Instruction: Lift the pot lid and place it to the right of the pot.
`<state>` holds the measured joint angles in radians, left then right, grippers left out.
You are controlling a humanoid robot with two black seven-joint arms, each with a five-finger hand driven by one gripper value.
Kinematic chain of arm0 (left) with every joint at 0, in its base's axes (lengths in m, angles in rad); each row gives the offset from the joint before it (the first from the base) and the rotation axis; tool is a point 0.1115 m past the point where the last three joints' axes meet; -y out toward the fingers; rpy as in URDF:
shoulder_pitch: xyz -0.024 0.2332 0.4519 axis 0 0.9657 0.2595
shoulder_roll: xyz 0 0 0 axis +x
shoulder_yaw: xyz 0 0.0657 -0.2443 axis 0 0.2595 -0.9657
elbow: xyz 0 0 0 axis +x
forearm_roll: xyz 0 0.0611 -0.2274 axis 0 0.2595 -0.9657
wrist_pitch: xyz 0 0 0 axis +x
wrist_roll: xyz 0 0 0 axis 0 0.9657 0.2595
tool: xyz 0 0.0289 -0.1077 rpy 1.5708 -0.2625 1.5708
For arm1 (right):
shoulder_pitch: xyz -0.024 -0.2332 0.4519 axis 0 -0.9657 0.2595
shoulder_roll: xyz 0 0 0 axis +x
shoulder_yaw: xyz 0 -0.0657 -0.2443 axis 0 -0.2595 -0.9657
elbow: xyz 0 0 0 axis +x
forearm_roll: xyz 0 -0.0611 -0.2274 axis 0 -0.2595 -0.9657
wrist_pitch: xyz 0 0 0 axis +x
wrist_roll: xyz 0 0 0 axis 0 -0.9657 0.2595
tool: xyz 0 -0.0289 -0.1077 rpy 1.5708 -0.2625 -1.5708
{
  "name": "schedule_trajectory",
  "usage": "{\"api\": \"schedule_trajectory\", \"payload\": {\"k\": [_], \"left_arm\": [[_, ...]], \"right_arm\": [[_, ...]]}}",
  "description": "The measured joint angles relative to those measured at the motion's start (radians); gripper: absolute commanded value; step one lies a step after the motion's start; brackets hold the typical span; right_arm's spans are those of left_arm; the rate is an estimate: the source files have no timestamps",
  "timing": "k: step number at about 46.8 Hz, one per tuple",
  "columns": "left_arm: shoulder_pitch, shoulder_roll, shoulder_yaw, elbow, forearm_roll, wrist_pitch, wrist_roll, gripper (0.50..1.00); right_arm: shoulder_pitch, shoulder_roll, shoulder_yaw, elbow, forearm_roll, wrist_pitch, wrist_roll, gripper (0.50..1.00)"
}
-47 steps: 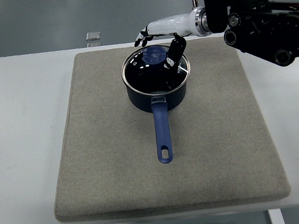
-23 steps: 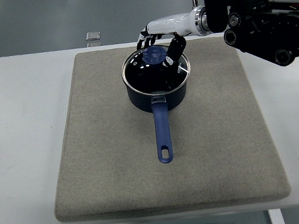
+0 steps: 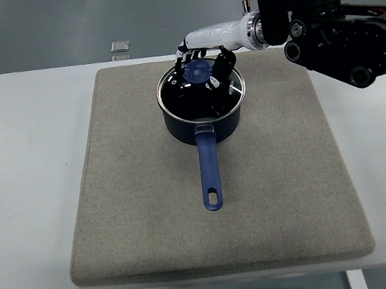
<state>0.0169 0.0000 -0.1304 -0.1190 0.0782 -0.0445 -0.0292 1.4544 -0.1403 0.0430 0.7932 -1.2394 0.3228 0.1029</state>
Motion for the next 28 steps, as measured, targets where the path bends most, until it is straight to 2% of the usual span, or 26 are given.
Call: {"api": "schedule_trajectory", "payload": {"k": [28], "left_arm": [[0.0,0.0,0.0,0.0,0.0,0.0,0.0,1.0]], "right_arm": [[0.003,-0.002,-0.011,-0.005,-0.006,-0.008,0.0,0.744]]}}
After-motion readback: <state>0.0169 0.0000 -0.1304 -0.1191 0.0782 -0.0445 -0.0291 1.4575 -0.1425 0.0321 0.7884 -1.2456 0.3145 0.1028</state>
